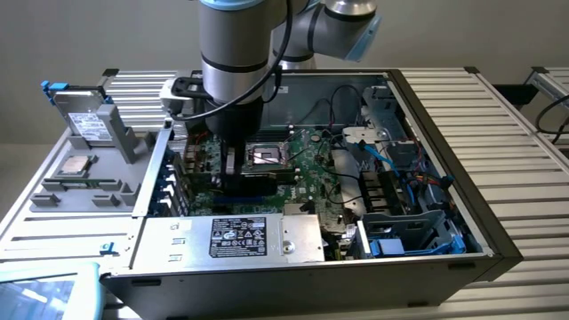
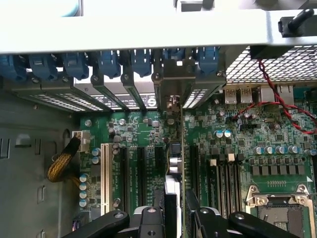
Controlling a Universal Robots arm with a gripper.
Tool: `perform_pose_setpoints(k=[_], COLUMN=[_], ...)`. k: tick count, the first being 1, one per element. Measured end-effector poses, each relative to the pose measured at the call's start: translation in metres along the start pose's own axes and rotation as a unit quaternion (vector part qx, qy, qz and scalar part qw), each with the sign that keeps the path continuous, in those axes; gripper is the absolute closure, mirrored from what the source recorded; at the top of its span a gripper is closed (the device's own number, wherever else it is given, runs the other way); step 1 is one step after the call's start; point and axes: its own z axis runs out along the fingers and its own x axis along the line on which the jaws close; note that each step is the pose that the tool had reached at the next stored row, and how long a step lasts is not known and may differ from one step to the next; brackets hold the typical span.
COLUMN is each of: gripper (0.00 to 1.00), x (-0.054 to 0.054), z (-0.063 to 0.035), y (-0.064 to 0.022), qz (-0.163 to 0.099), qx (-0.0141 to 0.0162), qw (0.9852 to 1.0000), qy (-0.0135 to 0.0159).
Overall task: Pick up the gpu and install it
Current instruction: 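Insert the gpu into the slot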
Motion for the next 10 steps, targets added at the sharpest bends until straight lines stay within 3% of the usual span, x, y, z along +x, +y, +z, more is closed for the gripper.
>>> perform_pose_setpoints(k=[10], gripper=[0.72], x=[-0.0004], z=[0.003], y=[0.0001], qz=[0.0], qx=[0.0], qw=[1.0], qy=[0.0])
